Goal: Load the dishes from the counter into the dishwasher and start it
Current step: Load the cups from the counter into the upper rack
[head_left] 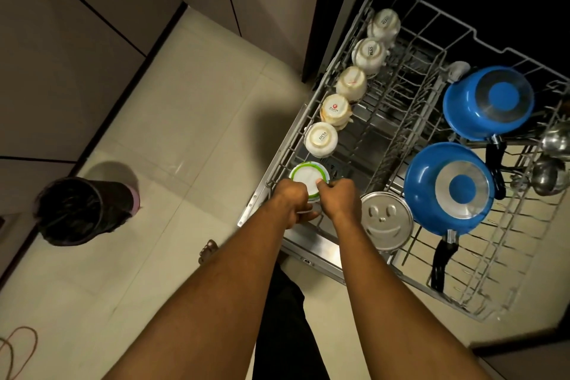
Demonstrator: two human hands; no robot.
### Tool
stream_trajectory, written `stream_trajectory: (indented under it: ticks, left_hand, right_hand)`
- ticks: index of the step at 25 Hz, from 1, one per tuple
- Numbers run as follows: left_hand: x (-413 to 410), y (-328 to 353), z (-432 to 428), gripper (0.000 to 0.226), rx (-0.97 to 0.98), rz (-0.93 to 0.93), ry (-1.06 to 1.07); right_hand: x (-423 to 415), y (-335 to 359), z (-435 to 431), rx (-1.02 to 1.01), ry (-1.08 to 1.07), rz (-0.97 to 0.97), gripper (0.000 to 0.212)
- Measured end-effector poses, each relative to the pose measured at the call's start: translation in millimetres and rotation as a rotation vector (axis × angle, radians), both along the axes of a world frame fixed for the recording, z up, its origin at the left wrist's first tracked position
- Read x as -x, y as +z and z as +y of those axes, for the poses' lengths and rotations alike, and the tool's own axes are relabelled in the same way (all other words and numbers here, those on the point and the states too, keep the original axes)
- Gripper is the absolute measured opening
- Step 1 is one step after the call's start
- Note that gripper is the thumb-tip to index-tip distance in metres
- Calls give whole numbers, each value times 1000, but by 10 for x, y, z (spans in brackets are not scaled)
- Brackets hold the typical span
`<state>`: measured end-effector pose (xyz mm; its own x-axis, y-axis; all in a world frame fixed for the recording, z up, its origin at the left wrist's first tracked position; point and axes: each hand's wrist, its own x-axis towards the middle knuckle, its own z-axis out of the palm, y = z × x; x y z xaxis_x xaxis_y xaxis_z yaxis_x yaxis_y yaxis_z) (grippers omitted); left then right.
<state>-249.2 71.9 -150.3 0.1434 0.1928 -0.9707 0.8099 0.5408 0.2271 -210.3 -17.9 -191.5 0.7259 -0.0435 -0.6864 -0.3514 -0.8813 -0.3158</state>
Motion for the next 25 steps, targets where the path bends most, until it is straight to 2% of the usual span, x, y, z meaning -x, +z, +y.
stream_trajectory:
  ticks: [4, 8, 10, 13, 15, 17, 19, 21, 25]
  left_hand:
    - [74, 82, 3, 41, -55, -30, -27]
    - [218, 308, 22, 39, -73, -74, -80]
    - [313, 440, 78, 40, -89, -105, -141]
    - [453, 596, 199, 48, -196, -151, -319]
    - [534, 747, 336, 46, -367, -206, -525]
    - [633, 895, 544, 42, -571, -222, -824]
    - [726, 1030, 779, 44, -714, -240, -1006]
    - [765, 1168, 995, 52, -771, -300, -1080]
    - [877, 1467, 1691, 56, -845, -435, -1085]
  right_hand:
    - [27, 121, -63, 42, -57, -40, 32]
    - [38, 352, -121, 67, -84, -89, 23]
    - [61, 521, -101, 45, -81, -108, 19]
    - [154, 782, 15, 0, 40, -132, 16]
    - [268, 970, 141, -6, 157, -169, 27]
    - [416, 1131, 293, 36, 272, -232, 34]
    - [561, 1278, 483, 74, 361, -315, 39]
    - [639, 1420, 691, 72, 410, -381, 48]
    - [706, 1805, 1355, 49, 439, -463, 57]
